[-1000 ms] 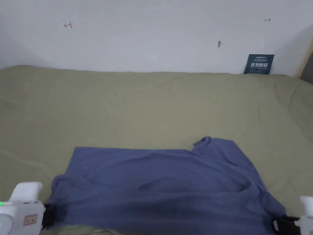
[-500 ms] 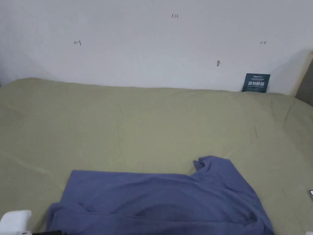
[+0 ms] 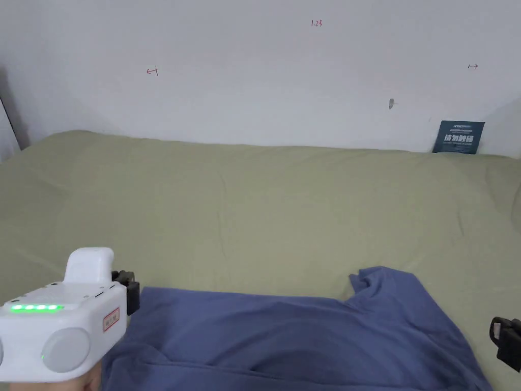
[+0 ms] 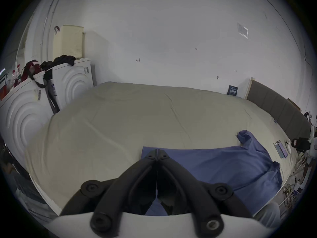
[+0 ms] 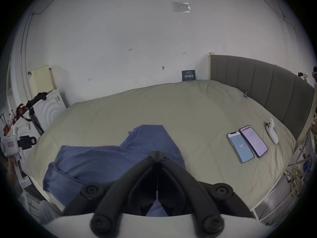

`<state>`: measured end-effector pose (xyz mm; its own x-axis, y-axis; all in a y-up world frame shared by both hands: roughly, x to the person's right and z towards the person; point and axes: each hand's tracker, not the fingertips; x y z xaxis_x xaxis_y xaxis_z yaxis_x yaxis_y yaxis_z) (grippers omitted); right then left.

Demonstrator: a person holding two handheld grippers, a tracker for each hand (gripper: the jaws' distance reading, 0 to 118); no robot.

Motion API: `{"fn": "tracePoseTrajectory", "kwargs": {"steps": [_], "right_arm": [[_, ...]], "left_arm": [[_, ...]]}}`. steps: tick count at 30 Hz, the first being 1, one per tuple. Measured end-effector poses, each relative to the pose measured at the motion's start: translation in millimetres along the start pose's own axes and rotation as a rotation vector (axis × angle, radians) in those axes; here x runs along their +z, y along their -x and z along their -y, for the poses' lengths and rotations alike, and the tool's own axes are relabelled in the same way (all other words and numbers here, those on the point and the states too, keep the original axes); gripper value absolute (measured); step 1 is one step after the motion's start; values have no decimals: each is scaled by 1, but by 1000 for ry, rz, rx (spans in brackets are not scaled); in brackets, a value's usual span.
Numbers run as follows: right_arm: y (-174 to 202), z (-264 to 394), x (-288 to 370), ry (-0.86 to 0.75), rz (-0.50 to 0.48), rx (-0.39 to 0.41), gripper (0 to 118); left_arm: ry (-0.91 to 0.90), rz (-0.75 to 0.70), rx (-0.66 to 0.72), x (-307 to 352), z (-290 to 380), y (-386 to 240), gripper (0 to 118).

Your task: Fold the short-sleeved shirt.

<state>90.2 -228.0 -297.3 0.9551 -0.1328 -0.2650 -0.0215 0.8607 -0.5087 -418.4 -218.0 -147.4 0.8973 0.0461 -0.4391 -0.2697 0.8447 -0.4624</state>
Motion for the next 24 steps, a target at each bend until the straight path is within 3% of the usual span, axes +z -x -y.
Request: {"fn": "tracePoseTrajectory", "kwargs": {"steps": [6, 7, 8, 9, 10, 14, 17, 19, 23, 24], "right_arm": [[-15, -5, -50, 66, 27, 12, 3], [-18, -5, -58, 80, 22, 7, 3], [-21, -4, -66, 95, 29, 2, 3], [-22, -3, -72, 111, 27, 1, 3], [-25, -2, -79, 124, 26, 0, 3], [-31, 1, -109, 179, 40, 32, 3], [-31, 1, -125, 216, 45, 71, 3], [-33, -1, -138, 257, 38, 101, 3], [-41, -13, -164, 293, 22, 107, 3], [-42, -16, -169, 295, 21, 107, 3]], "left_arm": [[239, -36, -34, -97, -8, 4, 0], [269, -24, -24, -113, -7, 6, 11], [316, -39, -4, -130, -4, 9, 60], [347, -73, 13, -145, 1, 11, 100], [380, -82, -1, -158, 4, 14, 116], [471, -129, -76, -198, 12, 11, 113], [507, -95, -50, -207, 14, 10, 112], [497, -84, -38, -198, 8, 10, 104], [430, -14, -24, -181, -1, 11, 3], [450, 33, -5, -182, -1, 10, 3]]}}
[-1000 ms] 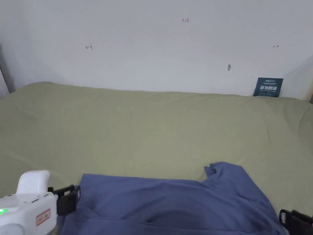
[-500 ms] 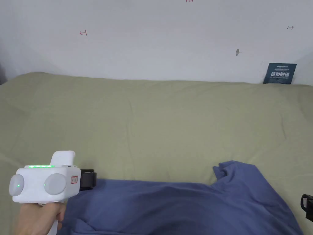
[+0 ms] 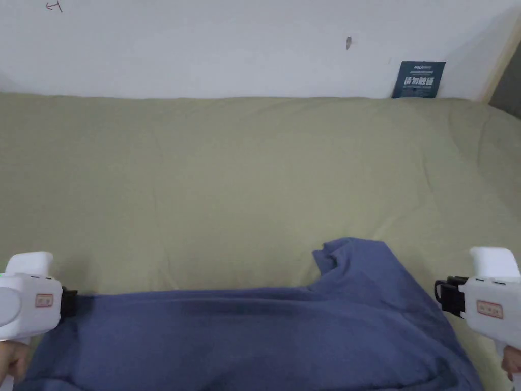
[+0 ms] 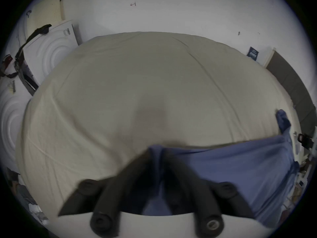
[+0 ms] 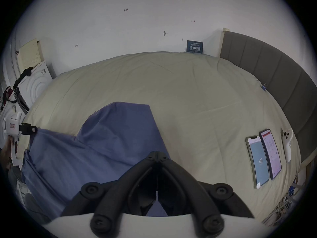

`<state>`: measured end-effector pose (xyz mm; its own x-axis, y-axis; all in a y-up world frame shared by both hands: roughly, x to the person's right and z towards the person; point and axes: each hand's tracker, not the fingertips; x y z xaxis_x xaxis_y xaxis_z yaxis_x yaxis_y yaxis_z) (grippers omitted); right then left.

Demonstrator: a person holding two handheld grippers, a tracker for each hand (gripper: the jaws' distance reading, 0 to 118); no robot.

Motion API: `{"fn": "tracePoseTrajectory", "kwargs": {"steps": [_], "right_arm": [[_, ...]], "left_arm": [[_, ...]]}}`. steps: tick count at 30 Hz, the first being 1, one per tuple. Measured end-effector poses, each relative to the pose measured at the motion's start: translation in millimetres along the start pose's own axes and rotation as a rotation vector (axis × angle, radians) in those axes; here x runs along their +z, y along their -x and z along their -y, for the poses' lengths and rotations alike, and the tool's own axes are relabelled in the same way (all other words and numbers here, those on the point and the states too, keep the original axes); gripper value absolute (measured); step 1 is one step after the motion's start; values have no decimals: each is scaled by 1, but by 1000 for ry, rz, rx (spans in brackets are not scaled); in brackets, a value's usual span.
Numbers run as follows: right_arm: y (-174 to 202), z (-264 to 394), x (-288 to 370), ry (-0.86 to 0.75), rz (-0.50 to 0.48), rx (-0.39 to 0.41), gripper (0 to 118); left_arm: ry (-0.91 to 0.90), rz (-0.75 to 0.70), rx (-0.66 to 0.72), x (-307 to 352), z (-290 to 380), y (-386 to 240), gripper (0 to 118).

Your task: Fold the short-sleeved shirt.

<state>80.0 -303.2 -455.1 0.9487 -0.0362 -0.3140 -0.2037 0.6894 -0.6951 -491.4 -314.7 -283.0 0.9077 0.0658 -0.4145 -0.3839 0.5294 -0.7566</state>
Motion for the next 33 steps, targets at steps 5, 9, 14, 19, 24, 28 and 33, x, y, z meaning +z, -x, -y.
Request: {"fn": "tracePoseTrajectory", "kwargs": {"steps": [5, 9, 14, 19, 24, 28, 33], "right_arm": [[-4, -23, -32, 161, -22, 5, 118], [-1, -24, -51, 268, 9, 20, 108], [-9, -21, -61, 264, 4, 19, 71], [-8, -24, -32, 152, -50, -32, 0], [-17, -34, 22, 92, -52, 0, 0], [-20, -25, 67, 25, -78, -25, 0], [-20, 6, 132, -43, -99, -16, 0]], "left_arm": [[2, -53, -36, -5, 1, -7, 3], [13, -50, -26, -8, -1, -5, 3], [20, -51, -37, -8, -2, -5, 3], [2, -31, -41, 11, 0, 2, 3], [-50, 2, -32, 51, 2, 6, 3], [-92, 17, -42, 91, 14, 11, 3], [-170, 52, -42, 146, 52, 17, 3]]}}
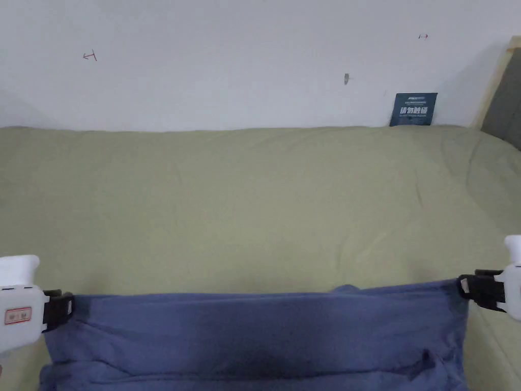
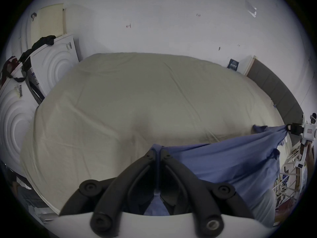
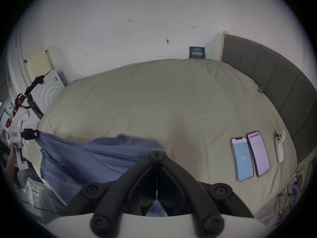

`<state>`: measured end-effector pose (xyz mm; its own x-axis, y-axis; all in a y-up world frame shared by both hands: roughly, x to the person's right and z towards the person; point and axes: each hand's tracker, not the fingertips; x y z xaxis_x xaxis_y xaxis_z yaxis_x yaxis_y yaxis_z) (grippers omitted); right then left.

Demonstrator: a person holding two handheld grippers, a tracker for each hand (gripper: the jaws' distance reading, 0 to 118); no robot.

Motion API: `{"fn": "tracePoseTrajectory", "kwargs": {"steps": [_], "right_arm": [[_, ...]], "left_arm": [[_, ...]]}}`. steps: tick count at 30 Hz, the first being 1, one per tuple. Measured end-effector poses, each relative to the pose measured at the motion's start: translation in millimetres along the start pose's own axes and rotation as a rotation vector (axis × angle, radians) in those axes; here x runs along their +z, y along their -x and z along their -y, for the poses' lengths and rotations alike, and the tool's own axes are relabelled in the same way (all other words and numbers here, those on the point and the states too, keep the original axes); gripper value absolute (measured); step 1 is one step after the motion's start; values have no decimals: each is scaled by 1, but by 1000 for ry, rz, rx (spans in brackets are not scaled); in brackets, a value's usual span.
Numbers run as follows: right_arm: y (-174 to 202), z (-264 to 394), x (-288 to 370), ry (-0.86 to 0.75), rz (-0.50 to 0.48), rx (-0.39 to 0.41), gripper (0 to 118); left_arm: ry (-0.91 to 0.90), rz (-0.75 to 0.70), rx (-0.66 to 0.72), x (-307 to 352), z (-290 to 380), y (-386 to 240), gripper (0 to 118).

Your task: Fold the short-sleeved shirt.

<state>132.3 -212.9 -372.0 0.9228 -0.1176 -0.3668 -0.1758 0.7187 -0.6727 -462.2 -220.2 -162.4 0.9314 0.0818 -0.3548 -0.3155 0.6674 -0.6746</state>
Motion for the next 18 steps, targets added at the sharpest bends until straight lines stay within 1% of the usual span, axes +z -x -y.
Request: {"fn": "tracePoseTrajectory", "kwargs": {"steps": [4, 9, 13, 15, 18], "right_arm": [[2, 45, 56, -49, -12, -3, 0], [3, 103, 94, -56, 3, -5, 0], [2, 146, 92, 16, 9, -2, 0], [-1, 160, 81, 40, 10, -24, 0], [-8, 173, 62, 80, 8, -41, 0]], "left_arm": [[-45, 14, -3, 42, 43, 3, 3], [-80, 24, -51, 73, 99, 2, 3], [-56, 21, -64, 71, 141, 9, 3], [-20, 30, -38, 58, 157, 19, 3], [18, 17, -40, 38, 172, 27, 3]]}}
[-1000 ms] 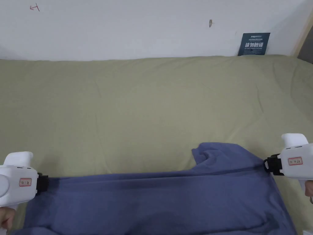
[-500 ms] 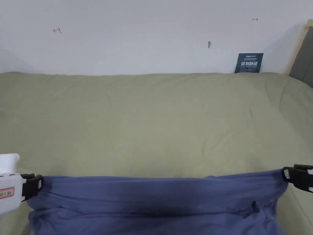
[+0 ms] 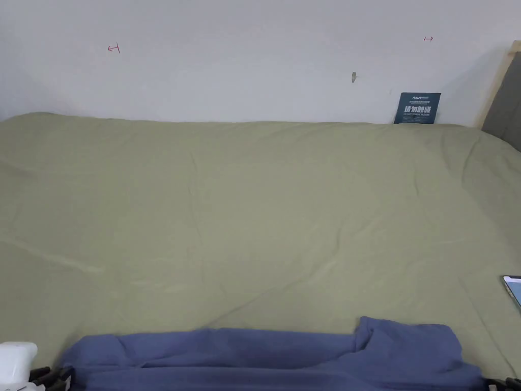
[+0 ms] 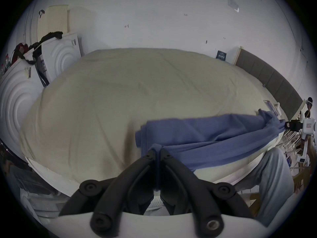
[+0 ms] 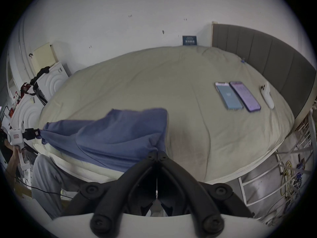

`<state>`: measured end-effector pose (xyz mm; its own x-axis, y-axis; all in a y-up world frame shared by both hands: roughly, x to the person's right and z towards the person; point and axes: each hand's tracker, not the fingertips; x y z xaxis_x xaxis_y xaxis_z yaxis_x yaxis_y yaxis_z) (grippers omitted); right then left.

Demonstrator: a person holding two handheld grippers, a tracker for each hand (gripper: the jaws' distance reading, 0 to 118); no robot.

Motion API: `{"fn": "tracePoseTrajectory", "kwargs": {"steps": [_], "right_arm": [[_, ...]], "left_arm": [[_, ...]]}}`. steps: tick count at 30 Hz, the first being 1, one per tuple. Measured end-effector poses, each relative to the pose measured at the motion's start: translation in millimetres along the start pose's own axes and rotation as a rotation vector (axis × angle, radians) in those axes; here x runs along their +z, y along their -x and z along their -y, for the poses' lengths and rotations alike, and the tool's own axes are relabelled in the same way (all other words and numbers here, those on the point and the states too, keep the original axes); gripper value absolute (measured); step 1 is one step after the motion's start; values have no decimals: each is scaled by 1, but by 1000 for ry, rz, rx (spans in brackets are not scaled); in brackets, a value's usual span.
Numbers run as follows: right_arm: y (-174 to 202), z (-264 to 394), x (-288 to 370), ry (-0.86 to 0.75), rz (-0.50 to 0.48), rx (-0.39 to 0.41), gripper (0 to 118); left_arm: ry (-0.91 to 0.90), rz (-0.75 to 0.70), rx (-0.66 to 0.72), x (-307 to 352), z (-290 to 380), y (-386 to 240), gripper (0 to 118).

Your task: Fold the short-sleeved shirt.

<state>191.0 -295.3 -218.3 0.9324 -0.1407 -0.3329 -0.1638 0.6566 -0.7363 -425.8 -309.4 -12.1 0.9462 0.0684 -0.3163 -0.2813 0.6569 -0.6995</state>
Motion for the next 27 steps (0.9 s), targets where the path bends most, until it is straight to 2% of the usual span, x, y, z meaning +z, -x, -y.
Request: {"fn": "tracePoseTrajectory", "kwargs": {"steps": [1, 2, 3, 4, 5, 6, 7, 9, 14, 15, 16, 18, 19, 20, 21, 22, 23, 27], "right_arm": [[-1, 2, -5, 11, -1, -1, 0], [-6, 3, -9, 15, -2, -7, 3], [-7, 3, -10, 16, -3, -14, 23], [-6, 0, -10, 26, -8, -30, 61], [-3, -2, -9, 37, -3, -38, 109], [-4, -5, -8, 40, 1, -37, 114], [-1, -10, 0, 1, -25, -39, 111], [14, -28, 14, -67, -10, -19, 111], [79, -76, 55, -312, -71, 58, 111], [97, -82, 64, -364, -77, 64, 109], [110, -85, 69, -410, -72, 78, 101], [144, -82, 79, -553, -6, 111, 92], [155, -80, 80, -580, 23, 128, 92], [164, -78, 80, -599, 34, 137, 62], [171, -75, 79, -617, 34, 124, 28], [178, -70, 78, -630, 29, 99, 2], [182, -69, 79, -633, 18, 106, 2], [194, -65, 75, -641, 30, 112, 2]], "left_arm": [[5, 13, 18, -3, 1, 1, 3], [5, 24, 30, -5, 2, 4, 13], [11, 34, 39, -5, 1, 5, 38], [11, 19, 38, -2, 0, 4, 79], [12, 8, 39, 0, -2, 4, 117], [12, 4, 40, 4, -5, 2, 118], [-34, 13, 46, 16, -10, -1, 118], [-107, 15, 70, 36, -29, -16, 118], [-358, 60, -42, 96, -87, -83, 118], [-405, 15, -21, 104, -94, -99, 118], [-455, 16, -21, 108, -97, -107, 114], [-561, -64, -16, 117, -101, -133, 105], [-589, -86, -18, 118, -100, -141, 105], [-613, -94, -22, 113, -97, -140, 77], [-615, -84, -29, 109, -94, -141, 41], [-610, -88, -20, 107, -92, -144, 5], [-622, -87, -19, 107, -89, -144, 0], [-616, -90, -64, 107, -82, -145, 0]]}}
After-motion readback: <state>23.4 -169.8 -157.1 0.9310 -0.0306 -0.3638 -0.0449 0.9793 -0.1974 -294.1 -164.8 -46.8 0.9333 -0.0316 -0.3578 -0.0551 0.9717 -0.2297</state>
